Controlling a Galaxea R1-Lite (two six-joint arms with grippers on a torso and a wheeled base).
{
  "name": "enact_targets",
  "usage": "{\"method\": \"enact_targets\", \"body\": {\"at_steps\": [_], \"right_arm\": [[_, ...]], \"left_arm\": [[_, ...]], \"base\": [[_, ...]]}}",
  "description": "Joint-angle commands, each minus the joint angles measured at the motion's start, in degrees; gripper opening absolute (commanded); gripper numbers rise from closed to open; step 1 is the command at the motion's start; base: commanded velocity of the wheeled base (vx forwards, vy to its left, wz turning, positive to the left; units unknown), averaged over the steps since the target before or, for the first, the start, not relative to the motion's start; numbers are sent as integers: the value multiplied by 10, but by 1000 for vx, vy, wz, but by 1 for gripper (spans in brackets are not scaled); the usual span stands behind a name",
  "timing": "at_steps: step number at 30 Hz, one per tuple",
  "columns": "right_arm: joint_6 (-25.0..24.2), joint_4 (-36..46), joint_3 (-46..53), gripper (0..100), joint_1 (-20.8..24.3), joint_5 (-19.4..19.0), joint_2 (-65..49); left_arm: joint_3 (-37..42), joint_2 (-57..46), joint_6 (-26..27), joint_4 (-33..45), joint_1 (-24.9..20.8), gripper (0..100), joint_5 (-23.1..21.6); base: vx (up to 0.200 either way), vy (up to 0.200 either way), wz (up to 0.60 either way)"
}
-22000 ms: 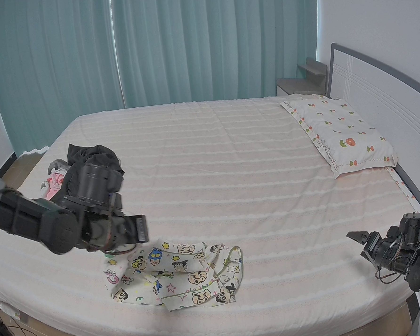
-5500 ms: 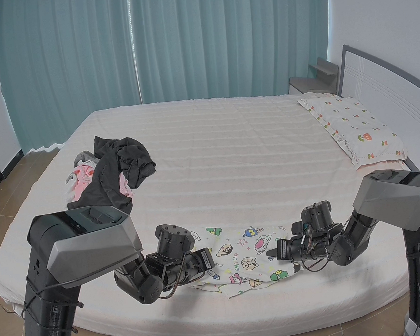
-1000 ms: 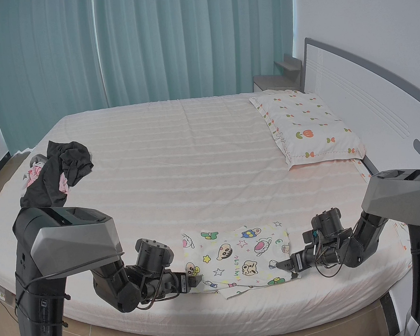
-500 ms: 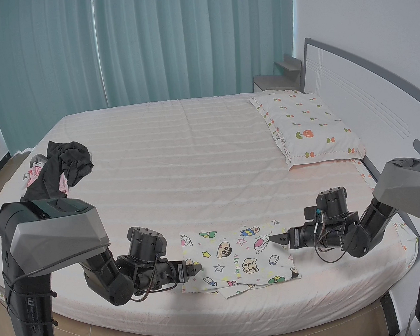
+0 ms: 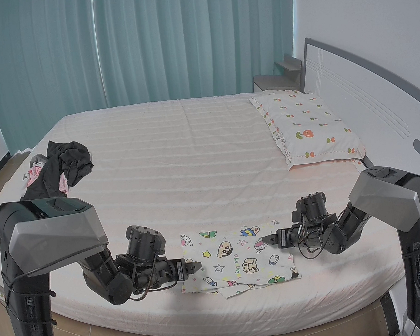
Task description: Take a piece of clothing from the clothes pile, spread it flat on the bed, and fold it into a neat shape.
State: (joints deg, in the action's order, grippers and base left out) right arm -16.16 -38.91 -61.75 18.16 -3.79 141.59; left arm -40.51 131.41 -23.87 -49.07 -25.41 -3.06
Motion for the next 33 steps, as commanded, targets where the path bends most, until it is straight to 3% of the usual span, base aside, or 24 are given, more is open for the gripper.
{"method": "enact_targets", "body": {"at_steps": [1,7,14,15,17,19,20,24,31,33], "right_arm": [[-16,-3,-7,100,-8,2,0],[-98,-61,43,100,-18,5,-81],[-104,-160,169,100,-30,48,-216],[-103,-194,229,100,-30,60,-280],[-97,-212,288,100,-30,64,-345],[-97,-212,288,100,-30,64,-345],[-71,-218,369,100,-34,67,-453],[-42,-212,468,100,-30,84,-606],[19,-191,554,100,-32,97,-740],[32,-169,594,100,-32,111,-812]], "left_arm": [[-2,-6,0,-1,11,100,0],[1,-54,1,-2,16,100,7],[18,-179,1,-1,21,100,18],[38,-230,1,-1,19,100,46],[55,-283,1,-2,16,100,83],[55,-283,1,-2,16,100,83],[82,-371,4,-2,12,100,134],[144,-505,8,4,-4,100,186],[228,-652,45,31,-36,100,228],[254,-739,51,71,-55,100,246]], "base": [[0,0,0],[0,0,0],[0,0,0],[0,0,0],[0,0,0],[0,0,0],[0,0,0],[0,0,0],[0,0,0],[0,0,0]]}}
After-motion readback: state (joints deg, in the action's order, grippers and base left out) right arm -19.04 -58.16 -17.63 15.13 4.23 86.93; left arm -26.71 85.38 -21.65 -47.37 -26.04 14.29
